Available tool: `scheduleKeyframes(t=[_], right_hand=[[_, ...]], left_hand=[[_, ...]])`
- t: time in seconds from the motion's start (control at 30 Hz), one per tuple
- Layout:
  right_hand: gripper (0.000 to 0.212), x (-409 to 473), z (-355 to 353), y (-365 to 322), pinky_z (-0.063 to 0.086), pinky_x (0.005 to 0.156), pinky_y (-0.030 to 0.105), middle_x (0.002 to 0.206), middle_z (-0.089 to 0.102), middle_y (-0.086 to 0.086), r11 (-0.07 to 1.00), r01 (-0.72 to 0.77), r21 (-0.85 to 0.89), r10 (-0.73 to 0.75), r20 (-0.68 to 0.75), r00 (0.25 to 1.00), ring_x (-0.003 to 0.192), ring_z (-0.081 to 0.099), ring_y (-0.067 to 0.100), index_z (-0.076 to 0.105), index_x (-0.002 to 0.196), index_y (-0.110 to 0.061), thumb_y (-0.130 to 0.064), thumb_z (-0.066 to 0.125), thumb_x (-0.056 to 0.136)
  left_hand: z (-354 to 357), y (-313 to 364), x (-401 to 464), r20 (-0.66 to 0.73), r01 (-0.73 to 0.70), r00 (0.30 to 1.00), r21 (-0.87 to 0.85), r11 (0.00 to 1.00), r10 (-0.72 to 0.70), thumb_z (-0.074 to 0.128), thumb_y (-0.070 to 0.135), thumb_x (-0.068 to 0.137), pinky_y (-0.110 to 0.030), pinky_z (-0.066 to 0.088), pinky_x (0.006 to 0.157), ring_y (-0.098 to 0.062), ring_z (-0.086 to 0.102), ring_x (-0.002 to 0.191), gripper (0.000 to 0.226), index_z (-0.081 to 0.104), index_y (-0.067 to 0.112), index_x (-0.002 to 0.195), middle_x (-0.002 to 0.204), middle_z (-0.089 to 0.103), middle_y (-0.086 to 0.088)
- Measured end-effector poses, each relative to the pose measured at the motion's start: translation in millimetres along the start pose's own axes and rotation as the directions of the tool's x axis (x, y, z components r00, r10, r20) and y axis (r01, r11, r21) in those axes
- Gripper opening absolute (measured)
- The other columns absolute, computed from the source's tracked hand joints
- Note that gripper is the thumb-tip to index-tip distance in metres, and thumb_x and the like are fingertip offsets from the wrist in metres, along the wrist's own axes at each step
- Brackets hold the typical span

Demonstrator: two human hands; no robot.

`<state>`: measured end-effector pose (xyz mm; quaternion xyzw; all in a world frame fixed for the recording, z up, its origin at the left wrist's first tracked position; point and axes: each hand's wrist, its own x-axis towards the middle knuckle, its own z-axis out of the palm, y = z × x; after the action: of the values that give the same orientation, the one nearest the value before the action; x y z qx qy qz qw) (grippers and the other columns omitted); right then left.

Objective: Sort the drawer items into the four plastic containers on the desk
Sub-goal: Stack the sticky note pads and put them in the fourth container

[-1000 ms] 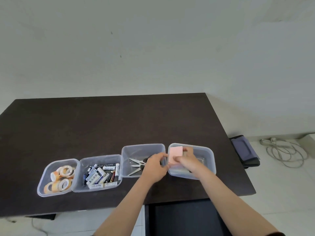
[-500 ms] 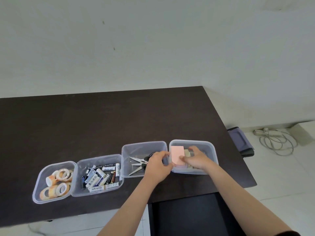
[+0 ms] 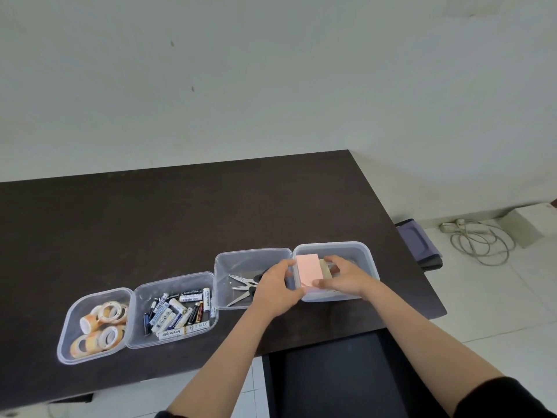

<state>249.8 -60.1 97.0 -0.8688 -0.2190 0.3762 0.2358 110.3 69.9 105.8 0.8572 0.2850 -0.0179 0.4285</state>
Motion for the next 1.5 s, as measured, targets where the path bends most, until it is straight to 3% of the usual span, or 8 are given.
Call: scheduleKeyframes(t=[0.27,0.37,0.57,0.73,1.0,1.2,1.3,1.5], right_hand=[[0.083,-4,-7,3,0.044,0.101,0.037,0.136,0.049,-0.002,1.0,0.015,-0.012,-0.014,0.072,0.997,0.117,0.05,0.017,0.034,0.14,-0.025,-0.042,0.077,0.072],[0.081,-3,-5,1,0.047,0.098,0.037,0.129,0.053,-0.002,1.0,0.027,-0.003,-0.027,-0.008,1.0,0.113,0.052,0.017,0.041,0.135,-0.022,-0.041,0.08,0.067],[0.046,-6,3,-15,0.05,0.078,0.028,0.093,0.065,-0.002,0.996,0.029,-0.085,-0.035,-0.079,0.996,0.087,0.062,0.015,0.057,0.109,-0.017,-0.034,0.078,0.072],[0.047,-12,-1,-16,0.053,0.086,0.033,0.096,0.064,0.001,0.997,0.04,-0.065,-0.043,-0.044,0.998,0.093,0.064,0.02,0.055,0.118,-0.018,-0.028,0.075,0.076],[0.05,-19,9,-22,0.048,0.09,0.03,0.127,0.057,0.002,0.993,0.015,-0.118,-0.028,-0.11,0.994,0.108,0.057,0.02,0.049,0.127,-0.02,-0.032,0.068,0.083],[0.05,-29,12,-23,0.045,0.088,0.028,0.129,0.055,0.003,0.995,0.03,-0.1,-0.046,-0.162,0.986,0.11,0.056,0.021,0.045,0.13,-0.02,-0.03,0.065,0.086],[0.043,-45,17,-18,0.045,0.09,0.029,0.128,0.056,0.002,0.993,0.108,-0.047,-0.118,-0.297,0.948,0.113,0.056,0.021,0.047,0.129,-0.018,-0.025,0.061,0.089],[0.032,-110,66,27,0.043,0.088,0.018,0.113,0.06,-0.001,0.933,0.356,0.048,-0.263,-0.584,0.768,0.104,0.055,0.009,0.056,0.118,-0.014,-0.012,0.062,0.087]], left_hand=[[1,2,-2,0.05,-0.01,0.999,0.07,0.997,0.006,0.075,0.028,0.077,-0.031,0.044,0.099,-0.018,0.053,0.114,0.07,0.043,0.029,0.14,0.126,0.049,0.0],[4,0,-4,0.028,-0.006,1.0,0.065,0.998,0.004,0.076,0.029,0.076,-0.03,0.044,0.097,-0.017,0.053,0.111,0.07,0.045,0.027,0.139,0.122,0.05,0.0],[5,0,-3,0.014,0.002,1.0,0.071,0.997,-0.003,0.076,0.03,0.076,-0.031,0.045,0.097,-0.017,0.053,0.112,0.069,0.045,0.029,0.138,0.123,0.052,0.0],[7,-1,-3,0.01,0.0,1.0,0.082,0.997,0.0,0.076,0.031,0.076,-0.032,0.046,0.097,-0.017,0.054,0.111,0.069,0.045,0.03,0.138,0.125,0.052,0.0],[5,1,-6,0.018,-0.023,1.0,0.106,0.994,0.021,0.074,0.03,0.078,-0.034,0.045,0.099,-0.02,0.054,0.115,0.067,0.044,0.027,0.139,0.129,0.052,-0.003],[7,6,-11,0.045,-0.025,0.999,0.138,0.99,0.019,0.068,0.027,0.083,-0.035,0.039,0.104,-0.022,0.047,0.126,0.069,0.036,0.022,0.144,0.14,0.045,-0.005],[12,8,-27,-0.048,-0.049,0.997,0.097,0.994,0.054,0.063,0.026,0.086,-0.032,0.039,0.104,-0.021,0.048,0.124,0.062,0.038,0.017,0.142,0.136,0.047,-0.005],[43,-7,-96,-0.329,-0.2,0.927,-0.032,0.979,0.179,0.059,0.016,0.088,-0.018,0.038,0.1,-0.011,0.049,0.118,0.04,0.053,0.014,0.128,0.127,0.05,0.0]])
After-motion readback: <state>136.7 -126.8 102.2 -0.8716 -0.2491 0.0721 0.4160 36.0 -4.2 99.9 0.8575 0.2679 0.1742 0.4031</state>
